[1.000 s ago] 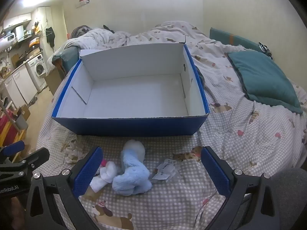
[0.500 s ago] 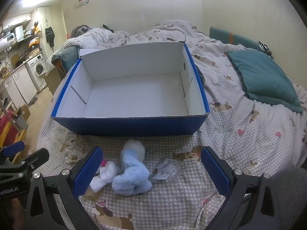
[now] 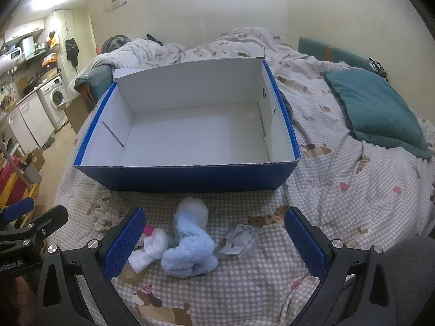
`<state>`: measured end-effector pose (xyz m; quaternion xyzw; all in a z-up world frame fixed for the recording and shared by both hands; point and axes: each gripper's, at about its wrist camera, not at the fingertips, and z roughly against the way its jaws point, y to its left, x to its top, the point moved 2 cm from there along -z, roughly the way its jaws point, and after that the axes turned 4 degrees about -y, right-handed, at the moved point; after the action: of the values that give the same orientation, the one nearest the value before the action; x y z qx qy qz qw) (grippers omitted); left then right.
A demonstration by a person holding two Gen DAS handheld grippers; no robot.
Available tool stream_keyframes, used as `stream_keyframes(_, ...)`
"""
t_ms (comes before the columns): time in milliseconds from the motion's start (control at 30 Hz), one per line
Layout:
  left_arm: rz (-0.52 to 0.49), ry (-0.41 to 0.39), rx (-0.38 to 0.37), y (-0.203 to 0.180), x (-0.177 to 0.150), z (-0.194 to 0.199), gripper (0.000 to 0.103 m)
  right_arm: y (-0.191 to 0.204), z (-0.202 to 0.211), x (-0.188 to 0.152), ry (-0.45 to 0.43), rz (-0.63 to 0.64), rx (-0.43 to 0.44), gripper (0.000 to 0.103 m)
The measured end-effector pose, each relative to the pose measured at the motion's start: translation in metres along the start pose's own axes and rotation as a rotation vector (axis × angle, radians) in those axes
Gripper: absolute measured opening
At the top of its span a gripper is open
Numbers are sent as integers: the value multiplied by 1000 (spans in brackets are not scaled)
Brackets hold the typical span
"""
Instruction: Organize soft objects
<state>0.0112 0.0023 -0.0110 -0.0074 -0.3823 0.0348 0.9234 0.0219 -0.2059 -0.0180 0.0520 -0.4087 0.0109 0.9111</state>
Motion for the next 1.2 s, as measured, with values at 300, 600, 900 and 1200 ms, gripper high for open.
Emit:
stream_keyframes(300, -1, 2, 1, 0, -1, 0, 103, 4, -2, -2, 1, 10, -6, 103)
stream_keyframes(600, 0, 8, 0, 0, -1, -3, 103, 4, -2, -2, 2, 10, -6, 103)
stream_keyframes(900, 0, 8, 0, 0, -2, -3, 103, 5, -2, -2, 1, 13, -5, 103)
stream_keyframes(1200, 2, 9, -1, 0, -2, -4, 103, 6, -2, -2, 2, 16, -9, 103)
